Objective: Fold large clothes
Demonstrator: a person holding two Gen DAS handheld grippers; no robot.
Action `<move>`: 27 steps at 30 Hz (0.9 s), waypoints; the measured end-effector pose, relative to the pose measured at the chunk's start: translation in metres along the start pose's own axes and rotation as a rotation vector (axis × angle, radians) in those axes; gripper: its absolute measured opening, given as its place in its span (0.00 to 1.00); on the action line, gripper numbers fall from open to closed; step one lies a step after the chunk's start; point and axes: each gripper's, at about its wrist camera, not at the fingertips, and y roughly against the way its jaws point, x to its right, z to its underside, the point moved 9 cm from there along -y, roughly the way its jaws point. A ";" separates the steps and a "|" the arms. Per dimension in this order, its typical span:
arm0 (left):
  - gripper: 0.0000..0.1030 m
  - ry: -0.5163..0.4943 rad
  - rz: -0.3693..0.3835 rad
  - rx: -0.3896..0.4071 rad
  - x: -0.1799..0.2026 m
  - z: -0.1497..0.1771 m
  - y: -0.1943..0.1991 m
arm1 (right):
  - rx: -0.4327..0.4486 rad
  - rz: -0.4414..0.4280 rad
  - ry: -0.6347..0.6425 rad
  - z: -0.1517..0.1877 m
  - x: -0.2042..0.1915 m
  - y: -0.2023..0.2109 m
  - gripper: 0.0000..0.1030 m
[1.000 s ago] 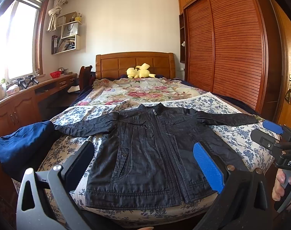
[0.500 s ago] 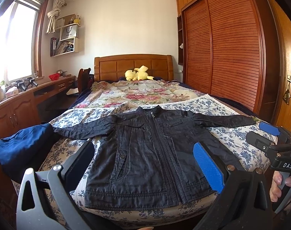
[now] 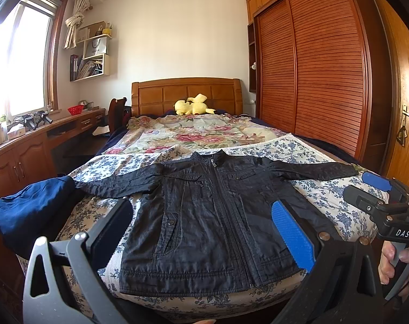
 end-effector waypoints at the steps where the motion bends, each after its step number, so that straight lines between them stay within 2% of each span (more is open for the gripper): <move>1: 1.00 0.000 0.000 -0.001 0.000 0.000 0.000 | 0.000 0.000 0.000 0.000 0.001 0.000 1.00; 27: 1.00 0.001 0.004 -0.009 0.001 0.001 -0.001 | -0.004 -0.007 -0.007 0.001 -0.004 0.003 1.00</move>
